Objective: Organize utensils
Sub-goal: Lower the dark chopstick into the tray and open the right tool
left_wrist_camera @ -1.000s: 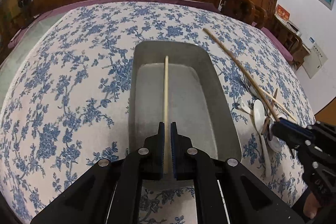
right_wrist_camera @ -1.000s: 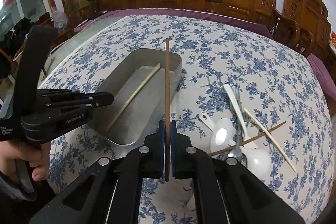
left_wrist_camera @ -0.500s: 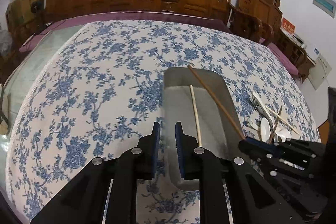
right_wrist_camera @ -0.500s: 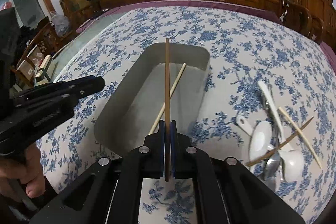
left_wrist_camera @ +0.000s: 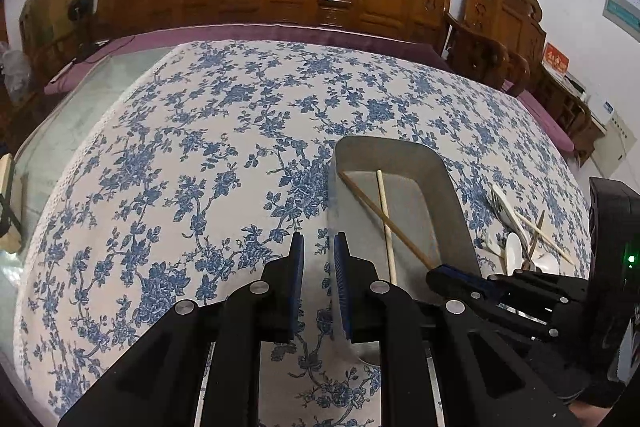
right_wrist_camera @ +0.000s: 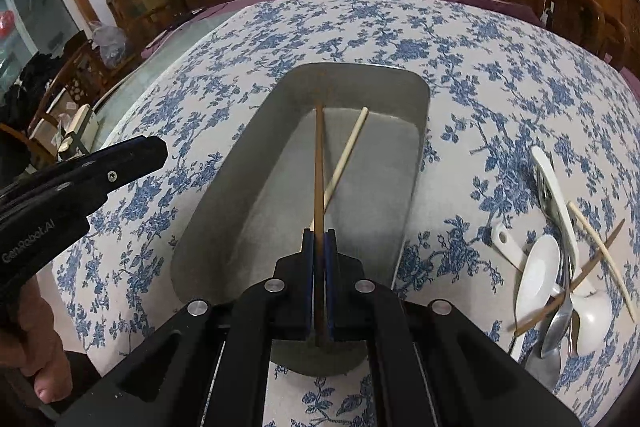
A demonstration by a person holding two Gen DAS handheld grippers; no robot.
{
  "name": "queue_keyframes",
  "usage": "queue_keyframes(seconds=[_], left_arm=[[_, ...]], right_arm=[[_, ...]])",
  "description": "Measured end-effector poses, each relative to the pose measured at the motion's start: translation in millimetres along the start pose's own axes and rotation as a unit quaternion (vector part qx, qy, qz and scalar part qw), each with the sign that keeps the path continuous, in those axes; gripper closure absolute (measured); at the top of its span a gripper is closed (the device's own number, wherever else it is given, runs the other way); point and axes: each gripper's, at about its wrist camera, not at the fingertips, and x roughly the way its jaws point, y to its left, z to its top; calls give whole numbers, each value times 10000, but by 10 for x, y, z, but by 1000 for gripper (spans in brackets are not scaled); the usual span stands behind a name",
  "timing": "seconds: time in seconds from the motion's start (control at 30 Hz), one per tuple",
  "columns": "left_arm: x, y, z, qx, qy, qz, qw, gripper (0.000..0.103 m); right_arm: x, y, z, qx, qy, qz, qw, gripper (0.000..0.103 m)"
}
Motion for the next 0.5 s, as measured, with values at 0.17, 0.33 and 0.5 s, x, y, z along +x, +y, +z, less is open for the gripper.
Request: queue_keyframes(seconds=[0.17, 0.33, 0.5], left_arm=[[3, -7, -4, 10, 7, 12, 10000, 89], [-37, -81, -12, 62, -50, -58, 10000, 87], [-112, -262, -46, 234, -155, -183, 9994, 78]], right_arm=[[-88, -28, -9, -56, -130, 208, 9997, 95], [-393, -98, -49, -237, -412, 201, 9987, 95], [-815, -308, -179, -526, -660, -78, 9964, 95]])
